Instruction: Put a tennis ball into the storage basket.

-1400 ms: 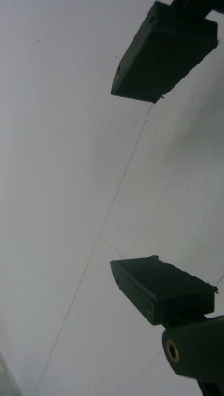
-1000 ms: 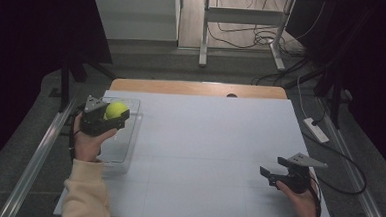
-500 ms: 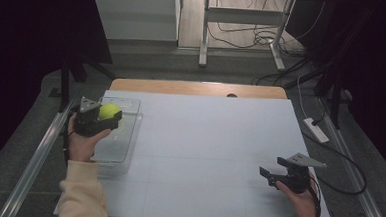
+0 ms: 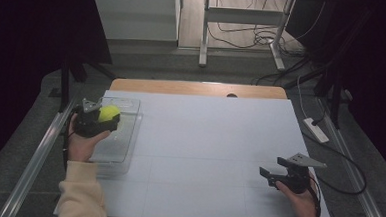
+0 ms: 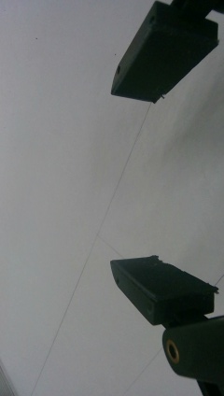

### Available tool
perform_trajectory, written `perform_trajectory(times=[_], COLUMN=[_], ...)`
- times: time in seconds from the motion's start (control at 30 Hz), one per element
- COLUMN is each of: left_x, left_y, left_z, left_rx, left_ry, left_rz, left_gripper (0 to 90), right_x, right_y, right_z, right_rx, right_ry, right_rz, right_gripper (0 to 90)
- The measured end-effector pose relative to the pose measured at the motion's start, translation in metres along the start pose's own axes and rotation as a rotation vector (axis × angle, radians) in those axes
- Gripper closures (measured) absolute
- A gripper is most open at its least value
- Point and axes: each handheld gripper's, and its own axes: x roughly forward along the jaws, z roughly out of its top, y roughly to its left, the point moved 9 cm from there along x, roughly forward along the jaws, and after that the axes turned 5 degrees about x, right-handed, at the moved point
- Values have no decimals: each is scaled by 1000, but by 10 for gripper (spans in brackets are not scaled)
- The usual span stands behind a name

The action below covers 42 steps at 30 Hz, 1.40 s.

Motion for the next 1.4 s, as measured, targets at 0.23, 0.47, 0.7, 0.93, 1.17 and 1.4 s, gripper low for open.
perform_trajectory(times=[0.23,0.47,0.7,0.93,1.17,1.4], left_x=[1,8,14,20,21,22], left_y=[6,13,17,18,17,17], left_z=[-5,-16,-23,-32,-33,-33], left_rx=[-14,-27,-26,-13,-1,3], left_ry=[32,93,146,210,226,226], left_rz=[13,36,58,69,73,78], left_gripper=[266,266,265,262,261,260], right_x=[1,1,1,1,1,1], right_y=[0,0,0,0,0,0], right_z=[0,-1,-1,-1,-1,-1], right_rx=[-5,-5,-5,-1,-5,-3], right_ry=[4,5,9,7,11,5], right_rz=[1,2,-1,1,-1,2], right_gripper=[144,143,143,143,143,143])
